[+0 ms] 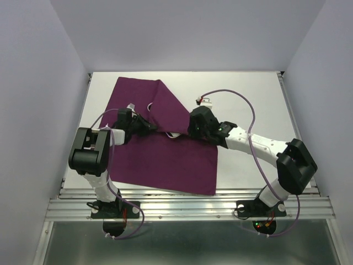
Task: Prepare the surgical pack
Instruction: Pack the surgical kit at the center of the board.
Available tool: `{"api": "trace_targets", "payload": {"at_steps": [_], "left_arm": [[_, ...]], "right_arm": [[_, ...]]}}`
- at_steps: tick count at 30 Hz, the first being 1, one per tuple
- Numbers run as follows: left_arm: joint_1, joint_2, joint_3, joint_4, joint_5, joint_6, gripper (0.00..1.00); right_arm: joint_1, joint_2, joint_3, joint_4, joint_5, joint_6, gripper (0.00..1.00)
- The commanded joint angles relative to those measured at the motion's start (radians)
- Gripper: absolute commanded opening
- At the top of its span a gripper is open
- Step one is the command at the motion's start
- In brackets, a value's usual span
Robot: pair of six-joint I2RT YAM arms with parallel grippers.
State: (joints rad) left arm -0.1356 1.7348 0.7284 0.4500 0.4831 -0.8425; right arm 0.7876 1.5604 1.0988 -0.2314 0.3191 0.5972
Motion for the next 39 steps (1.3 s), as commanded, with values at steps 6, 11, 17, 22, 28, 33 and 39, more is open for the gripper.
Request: {"api": "trace_targets", "payload": {"at_steps": [6, 11, 17, 22, 28, 33, 39], "left_arm": [[0.007, 0.028, -0.006, -0.024, -0.024, 0.036, 0.0], [0.007, 0.035, 0.0, -0.024, -0.017, 0.039, 0.0], [0.007, 0.046, 0.002, -0.024, -0.014, 0.042, 0.0], [0.007, 0.055, 0.002, -0.023, -0.015, 0.046, 0.0], [0.007, 0.066, 0.003, -0.025, -0.014, 0.052, 0.0], [0.005, 0.074, 0.003, -0.025, -0.011, 0.056, 0.0], [0.007, 0.078, 0.009, -0.027, -0.008, 0.051, 0.0]], "right_arm": [[-0.014, 0.113, 0.136, -0.017, -0.043, -0.053, 0.35], [-0.056, 0.199, 0.239, -0.017, -0.081, -0.073, 0.36], [-0.116, 0.323, 0.357, -0.017, -0.153, -0.073, 0.36], [-0.155, 0.401, 0.4, -0.019, -0.181, -0.062, 0.35], [-0.165, 0.455, 0.395, -0.019, -0.18, -0.059, 0.35], [-0.15, 0.393, 0.375, -0.011, -0.178, -0.066, 0.34], [-0.058, 0.21, 0.187, 0.062, -0.107, -0.045, 0.36]]}}
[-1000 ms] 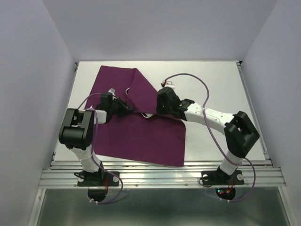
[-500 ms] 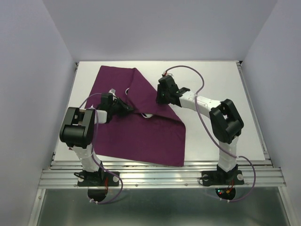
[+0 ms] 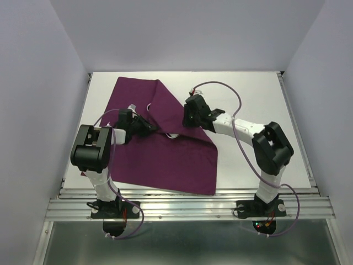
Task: Prepare the surgical pack
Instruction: Pack the surgical kit at the center of the board.
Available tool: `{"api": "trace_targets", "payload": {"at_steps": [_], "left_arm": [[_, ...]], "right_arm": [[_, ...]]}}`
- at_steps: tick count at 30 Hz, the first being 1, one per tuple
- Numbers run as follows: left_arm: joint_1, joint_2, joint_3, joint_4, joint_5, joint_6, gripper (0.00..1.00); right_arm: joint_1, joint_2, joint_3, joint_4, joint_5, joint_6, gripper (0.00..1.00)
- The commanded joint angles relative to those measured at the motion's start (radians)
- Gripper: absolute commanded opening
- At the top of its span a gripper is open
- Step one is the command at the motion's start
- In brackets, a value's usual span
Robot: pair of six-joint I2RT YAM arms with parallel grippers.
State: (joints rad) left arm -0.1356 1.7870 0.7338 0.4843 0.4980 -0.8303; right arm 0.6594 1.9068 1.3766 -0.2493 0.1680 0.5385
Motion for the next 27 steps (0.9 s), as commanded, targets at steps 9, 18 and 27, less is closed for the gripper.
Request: {"api": "trace_targets", "payload": {"at_steps": [9, 18, 27], "left_arm": [[0.005, 0.026, 0.004, -0.059, -0.022, 0.037, 0.0], [0.007, 0.018, 0.004, -0.061, -0.022, 0.037, 0.0], [0.007, 0.015, -0.002, -0.061, -0.021, 0.04, 0.0]], "right_arm": [[0.131, -0.17, -0.283, 0.097, 0.01, 0.081, 0.32], [0.14, -0.072, -0.188, 0.101, 0.039, 0.08, 0.32], [0.14, -0.002, -0.091, 0.105, 0.034, 0.095, 0.32]]}}
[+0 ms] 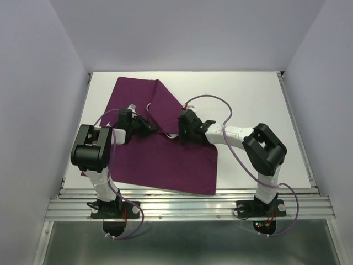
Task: Prepare the surgical pack
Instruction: Pack the surgical kit at the center of the board.
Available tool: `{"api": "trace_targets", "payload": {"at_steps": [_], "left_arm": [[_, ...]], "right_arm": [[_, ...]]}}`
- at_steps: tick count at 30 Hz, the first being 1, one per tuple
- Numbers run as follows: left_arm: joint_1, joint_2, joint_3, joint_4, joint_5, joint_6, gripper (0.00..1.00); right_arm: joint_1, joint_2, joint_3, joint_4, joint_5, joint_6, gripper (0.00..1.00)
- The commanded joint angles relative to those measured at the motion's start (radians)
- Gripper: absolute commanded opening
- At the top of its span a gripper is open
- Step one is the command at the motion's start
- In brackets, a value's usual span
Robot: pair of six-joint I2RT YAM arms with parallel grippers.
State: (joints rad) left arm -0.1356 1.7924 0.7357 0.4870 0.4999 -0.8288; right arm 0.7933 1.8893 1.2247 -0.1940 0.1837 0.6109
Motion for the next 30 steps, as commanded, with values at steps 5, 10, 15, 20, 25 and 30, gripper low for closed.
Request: {"api": "trace_targets", "payload": {"at_steps": [5, 10, 15, 20, 25, 30], "left_arm": [[0.007, 0.013, -0.002, -0.065, -0.02, 0.04, 0.0], [0.007, 0.019, 0.002, -0.065, -0.017, 0.04, 0.0], [0.007, 0.021, 0.004, -0.064, -0.018, 0.039, 0.0], [0.007, 0.024, 0.008, -0.065, -0.015, 0.037, 0.0], [0.007, 0.021, 0.01, -0.067, -0.014, 0.036, 0.0], [0.007, 0.018, 0.008, -0.068, -0.015, 0.037, 0.0]], "right_arm": [[0.006, 0.036, 0.076, 0.051, 0.022, 0.03, 0.32], [0.006, 0.018, 0.067, 0.051, 0.017, 0.03, 0.32], [0.006, -0.073, 0.007, 0.05, -0.01, 0.032, 0.32], [0.006, -0.238, -0.123, 0.005, 0.04, 0.049, 0.33], [0.006, -0.418, -0.275, -0.132, 0.082, 0.107, 0.37], [0.006, -0.614, -0.444, -0.277, 0.025, 0.197, 0.42]]}}
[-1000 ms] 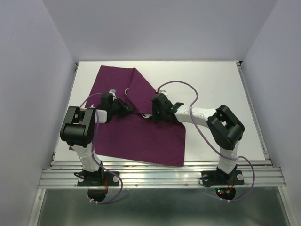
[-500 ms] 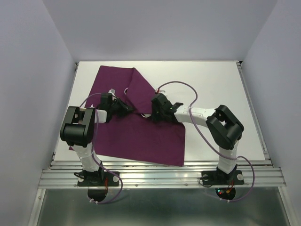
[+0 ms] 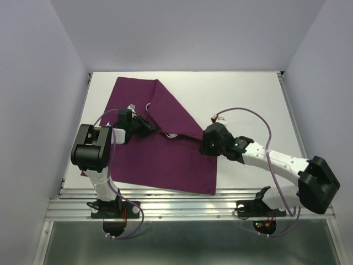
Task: Prepare the surgical pack
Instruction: Pack the surgical kit at the center of the board.
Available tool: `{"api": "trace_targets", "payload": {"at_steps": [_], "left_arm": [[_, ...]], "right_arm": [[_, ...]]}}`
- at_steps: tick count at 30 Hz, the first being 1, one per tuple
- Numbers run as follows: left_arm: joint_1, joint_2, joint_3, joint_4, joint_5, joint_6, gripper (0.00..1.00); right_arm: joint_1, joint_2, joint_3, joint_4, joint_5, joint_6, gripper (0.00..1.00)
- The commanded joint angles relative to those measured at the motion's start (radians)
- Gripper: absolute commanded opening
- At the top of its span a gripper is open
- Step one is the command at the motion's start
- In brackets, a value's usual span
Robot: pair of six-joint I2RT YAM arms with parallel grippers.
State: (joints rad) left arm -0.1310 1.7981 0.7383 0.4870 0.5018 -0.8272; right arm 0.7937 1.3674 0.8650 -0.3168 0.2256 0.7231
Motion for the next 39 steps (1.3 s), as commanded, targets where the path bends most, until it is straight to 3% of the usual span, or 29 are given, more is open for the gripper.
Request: {"api": "trace_targets", "payload": {"at_steps": [1, 11, 16, 25, 29, 33, 36, 37, 39], "left_arm": [[0.001, 0.014, 0.006, -0.068, -0.017, 0.036, 0.0], [0.001, 0.014, 0.012, -0.073, -0.019, 0.039, 0.0], [0.002, 0.015, 0.012, -0.071, -0.019, 0.039, 0.0], [0.001, 0.01, 0.01, -0.077, -0.019, 0.042, 0.0], [0.002, 0.01, 0.01, -0.077, -0.02, 0.04, 0.0], [0.002, 0.01, 0.009, -0.077, -0.02, 0.042, 0.0], [0.002, 0.012, 0.009, -0.079, -0.02, 0.042, 0.0], [0.002, 0.012, 0.009, -0.079, -0.019, 0.042, 0.0], [0.002, 0.014, 0.009, -0.079, -0.019, 0.042, 0.0]], "right_arm": [[0.006, -0.115, -0.101, -0.177, -0.028, 0.091, 0.43], [0.006, -0.283, -0.218, -0.392, -0.178, 0.125, 0.6], [0.015, -0.275, -0.28, -0.334, -0.293, 0.113, 0.6], [0.071, -0.179, -0.31, -0.219, -0.331, 0.121, 0.54], [0.072, -0.163, -0.305, -0.177, -0.318, 0.134, 0.45], [0.072, -0.165, -0.287, -0.173, -0.261, 0.145, 0.18], [0.072, -0.166, -0.258, -0.166, -0.238, 0.141, 0.05], [0.072, -0.166, -0.248, -0.16, -0.235, 0.131, 0.04], [0.072, -0.153, -0.222, -0.171, -0.236, 0.119, 0.13]]}}
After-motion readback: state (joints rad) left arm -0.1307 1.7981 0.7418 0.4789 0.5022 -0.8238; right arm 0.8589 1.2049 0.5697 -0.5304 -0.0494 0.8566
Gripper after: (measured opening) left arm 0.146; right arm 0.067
